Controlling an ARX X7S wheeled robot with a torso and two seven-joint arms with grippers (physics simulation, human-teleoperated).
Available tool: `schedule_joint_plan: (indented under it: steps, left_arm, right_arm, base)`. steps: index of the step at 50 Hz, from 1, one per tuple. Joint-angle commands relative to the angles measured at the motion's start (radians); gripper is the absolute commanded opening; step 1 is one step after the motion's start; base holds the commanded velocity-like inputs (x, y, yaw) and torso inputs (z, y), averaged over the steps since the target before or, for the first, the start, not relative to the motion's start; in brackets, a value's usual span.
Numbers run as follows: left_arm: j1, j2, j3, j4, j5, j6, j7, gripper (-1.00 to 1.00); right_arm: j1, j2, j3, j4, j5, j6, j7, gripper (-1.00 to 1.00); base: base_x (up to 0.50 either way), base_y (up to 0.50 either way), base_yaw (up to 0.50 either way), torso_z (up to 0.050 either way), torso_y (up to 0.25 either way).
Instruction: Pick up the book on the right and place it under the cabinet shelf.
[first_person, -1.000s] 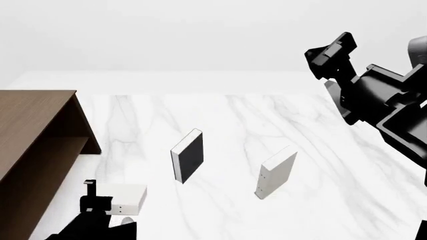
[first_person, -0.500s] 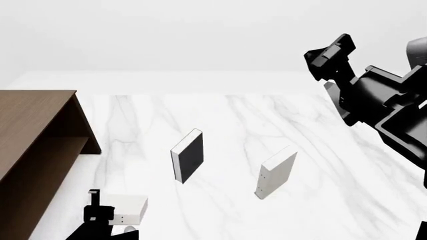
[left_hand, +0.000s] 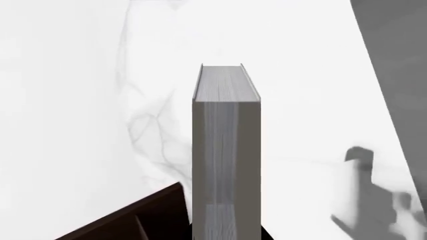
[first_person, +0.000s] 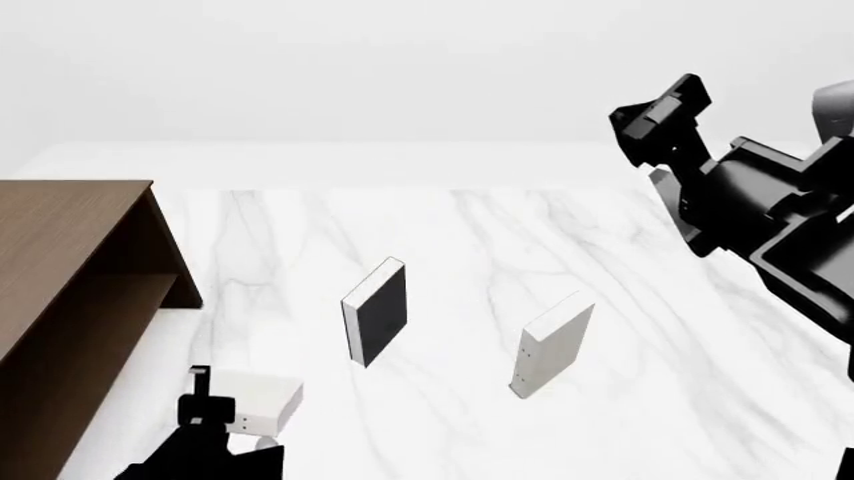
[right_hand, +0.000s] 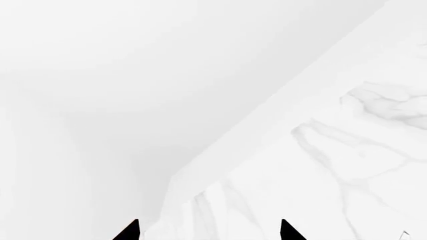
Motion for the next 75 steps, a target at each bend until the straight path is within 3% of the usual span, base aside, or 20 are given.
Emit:
schedule_joint_plan:
  steps: [1, 7, 8, 24, 38, 48, 54, 58, 65, 75]
  left_arm:
    - [-0.011, 0.036, 0.012, -0.072, -0.021, 0.033, -0.011, -1.0]
    - [-0.008, 0.031, 0.013, -0.066, -0.023, 0.03, -0.005, -1.0]
    - [-0.007, 0.031, 0.013, -0.066, -0.023, 0.028, -0.003, 1.0]
    - [0.001, -0.012, 0.007, 0.018, -0.028, 0.015, 0.025, 1.0]
    - [0.042, -0.229, -0.01, 0.338, -0.043, -0.035, 0.124, 1.0]
    - [0.058, -0.337, -0.06, 0.515, -0.115, -0.052, 0.158, 1.0]
    - [0.099, -0.37, -0.222, 0.671, -0.347, -0.083, 0.074, 1.0]
    - [0.14, -0.353, -0.386, 0.766, -0.583, -0.113, -0.012, 1.0]
    - [0.176, -0.33, -0.597, 0.847, -0.861, -0.141, -0.104, 1.0]
    - [0.026, -0.236, -0.804, 0.892, -1.13, -0.3, -0.179, 1.0]
  right_arm:
    - [-0.01, 0.006, 0.003, -0.008, 0.0, -0.006, 0.002, 1.0]
    - [-0.015, 0.002, 0.0, -0.005, -0.005, -0.008, -0.005, 1.0]
    - [-0.015, 0.002, 0.0, -0.005, -0.006, -0.009, -0.006, 1.0]
    - [-0.02, 0.007, -0.001, -0.009, -0.003, -0.012, -0.01, 1.0]
    - [-0.011, 0.002, -0.012, 0.0, -0.006, -0.014, -0.019, 1.0]
    - [-0.004, 0.003, -0.015, 0.0, 0.0, -0.017, -0.016, 1.0]
    - [0.002, 0.005, -0.016, -0.002, 0.0, -0.018, -0.016, 1.0]
    - [0.0, 0.011, -0.017, -0.011, -0.001, -0.016, -0.012, 1.0]
    - [-0.001, 0.05, -0.021, -0.033, -0.008, 0.007, -0.003, 1.0]
    - [0.017, 0.126, -0.054, -0.046, -0.045, 0.08, -0.019, 1.0]
  base:
    - [0.0, 0.0, 0.0, 0.0, 0.0]
    - [0.0, 0.0, 0.0, 0.0, 0.0]
    - [0.0, 0.0, 0.0, 0.0, 0.0]
    - [0.0, 0.0, 0.0, 0.0, 0.0]
    - [0.0, 0.0, 0.0, 0.0, 0.0]
    - [0.0, 0.0, 0.0, 0.0, 0.0]
    - [0.0, 0.0, 0.0, 0.0, 0.0]
    - [0.0, 0.0, 0.0, 0.0, 0.0]
    - [0.0, 0.0, 0.0, 0.0, 0.0]
    - [0.0, 0.0, 0.0, 0.0, 0.0]
